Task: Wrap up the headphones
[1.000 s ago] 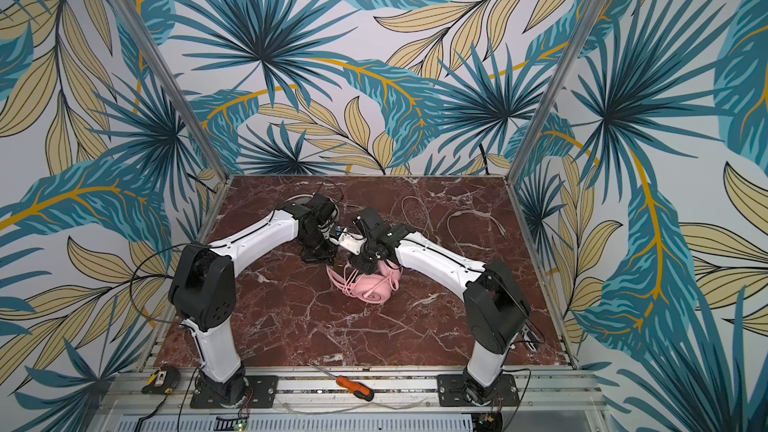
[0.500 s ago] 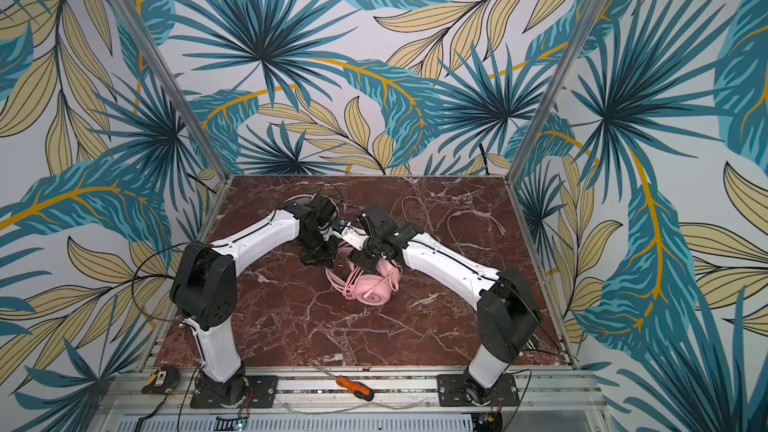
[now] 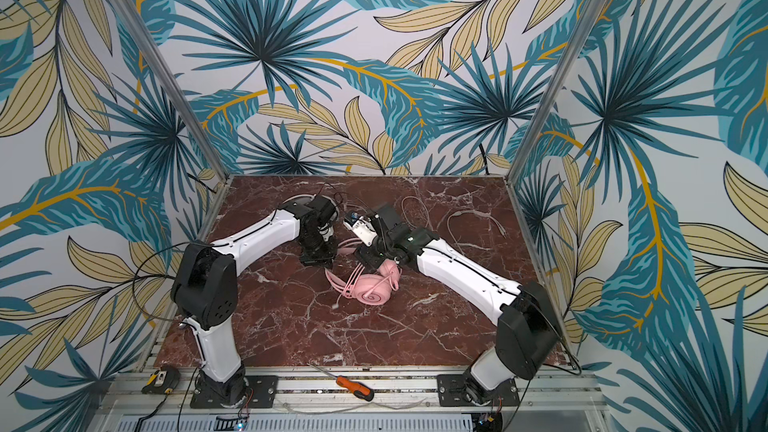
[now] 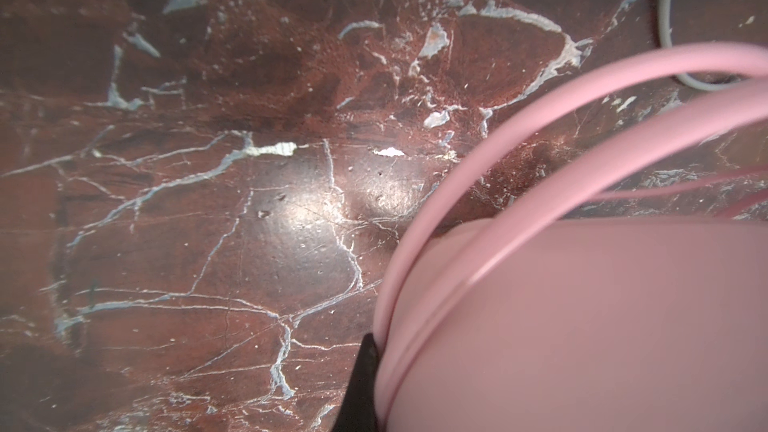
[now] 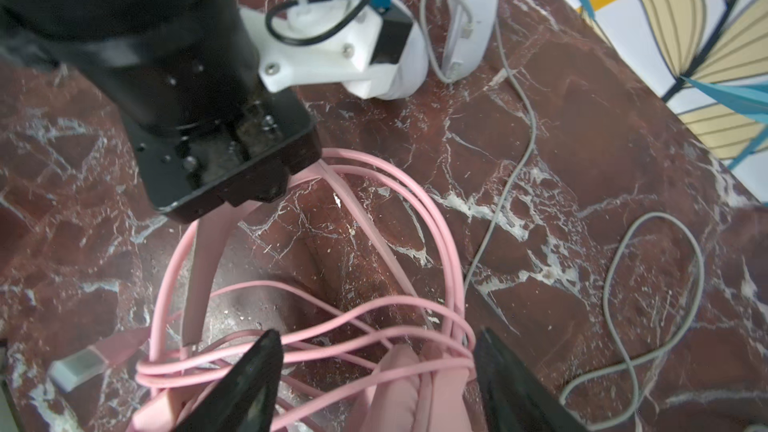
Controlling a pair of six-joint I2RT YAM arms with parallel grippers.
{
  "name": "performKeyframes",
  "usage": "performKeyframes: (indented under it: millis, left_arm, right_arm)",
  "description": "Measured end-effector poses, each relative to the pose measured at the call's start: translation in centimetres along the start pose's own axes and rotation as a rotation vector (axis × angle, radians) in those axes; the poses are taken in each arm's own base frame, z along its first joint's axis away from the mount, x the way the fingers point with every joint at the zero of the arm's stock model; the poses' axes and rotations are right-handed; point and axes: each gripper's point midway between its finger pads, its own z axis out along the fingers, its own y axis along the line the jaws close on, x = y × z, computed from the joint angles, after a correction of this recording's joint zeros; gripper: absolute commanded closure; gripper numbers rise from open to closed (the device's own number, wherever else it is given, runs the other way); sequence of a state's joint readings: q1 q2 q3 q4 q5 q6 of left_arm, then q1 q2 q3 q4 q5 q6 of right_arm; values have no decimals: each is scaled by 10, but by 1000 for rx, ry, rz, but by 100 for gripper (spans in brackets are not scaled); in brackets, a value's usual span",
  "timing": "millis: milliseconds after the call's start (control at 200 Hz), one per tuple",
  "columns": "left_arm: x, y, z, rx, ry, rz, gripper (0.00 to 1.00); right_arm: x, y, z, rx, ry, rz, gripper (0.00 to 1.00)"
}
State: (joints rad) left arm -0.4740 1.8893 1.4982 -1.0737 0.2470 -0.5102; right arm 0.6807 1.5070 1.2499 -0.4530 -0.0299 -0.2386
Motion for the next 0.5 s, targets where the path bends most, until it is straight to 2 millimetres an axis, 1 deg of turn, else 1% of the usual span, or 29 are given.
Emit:
performKeyframes:
  millis: [120, 220, 351, 501]
  left_arm:
    - [2, 2, 2, -5, 9, -8, 100]
    - [5, 5, 5, -12, 20, -16, 100]
    - [9, 12, 9, -34, 28, -31, 100]
    - [5, 19, 9, -63, 14, -46, 100]
  right_arm:
    - [-8, -10, -22, 35, -67, 56, 19]
    - [-10, -11, -34, 40, -101, 78, 19]
    - [4, -3, -40, 14, -101, 78, 19]
    - [18, 12, -44, -49, -98, 43, 20]
